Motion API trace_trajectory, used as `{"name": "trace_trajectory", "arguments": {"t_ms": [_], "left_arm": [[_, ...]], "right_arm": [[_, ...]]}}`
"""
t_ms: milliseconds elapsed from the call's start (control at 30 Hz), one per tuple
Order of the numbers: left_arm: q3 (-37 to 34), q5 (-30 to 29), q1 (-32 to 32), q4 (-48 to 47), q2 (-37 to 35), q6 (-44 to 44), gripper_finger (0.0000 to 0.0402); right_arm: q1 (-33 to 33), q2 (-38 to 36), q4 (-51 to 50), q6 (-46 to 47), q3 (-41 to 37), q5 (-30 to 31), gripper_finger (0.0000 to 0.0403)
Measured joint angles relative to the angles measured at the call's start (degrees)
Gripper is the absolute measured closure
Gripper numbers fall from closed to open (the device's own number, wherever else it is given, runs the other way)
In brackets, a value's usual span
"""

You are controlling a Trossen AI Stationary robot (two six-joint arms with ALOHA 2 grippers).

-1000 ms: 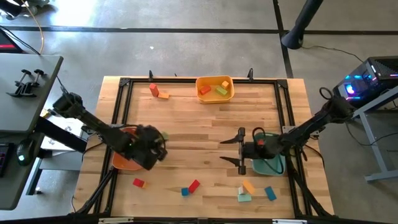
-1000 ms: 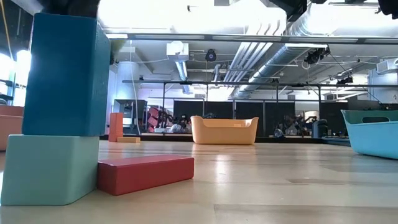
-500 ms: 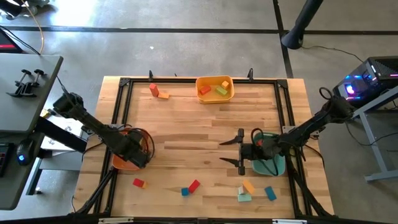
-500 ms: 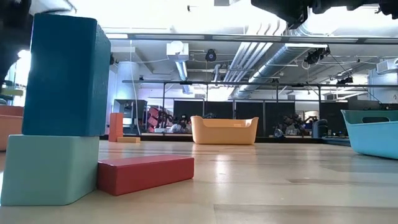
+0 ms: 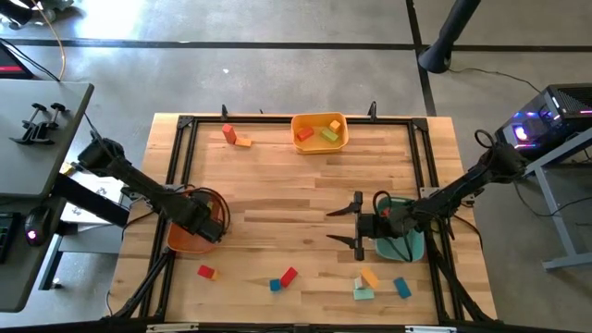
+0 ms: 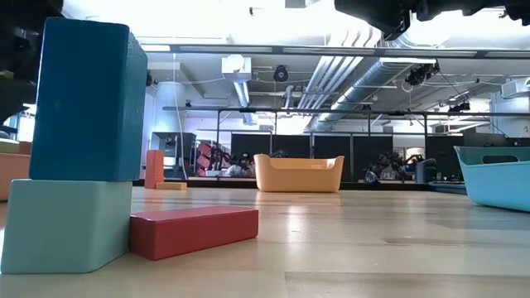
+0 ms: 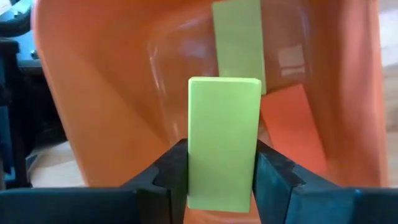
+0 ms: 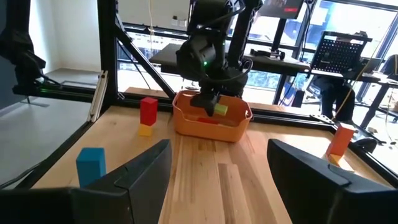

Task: Sort blocks by size
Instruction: Put the green medium block into the orange bin

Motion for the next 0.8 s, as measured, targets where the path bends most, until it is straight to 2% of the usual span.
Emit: {"name": "trace_trajectory", "arguments": {"t_ms": [267,800], "left_arm": [[0.00,-2.64,2.34,0.13,1.20,-2.87,0.0275],[-0.02,0.41,5.78,-0.04,11.33,0.74,0.0270]], "right_arm": [[0.00,0.00,-0.72,0.86,0.00,0.00,0.0142],[0.00,0.00,-1.36,0.87,0.00,0.00,0.0142]]}}
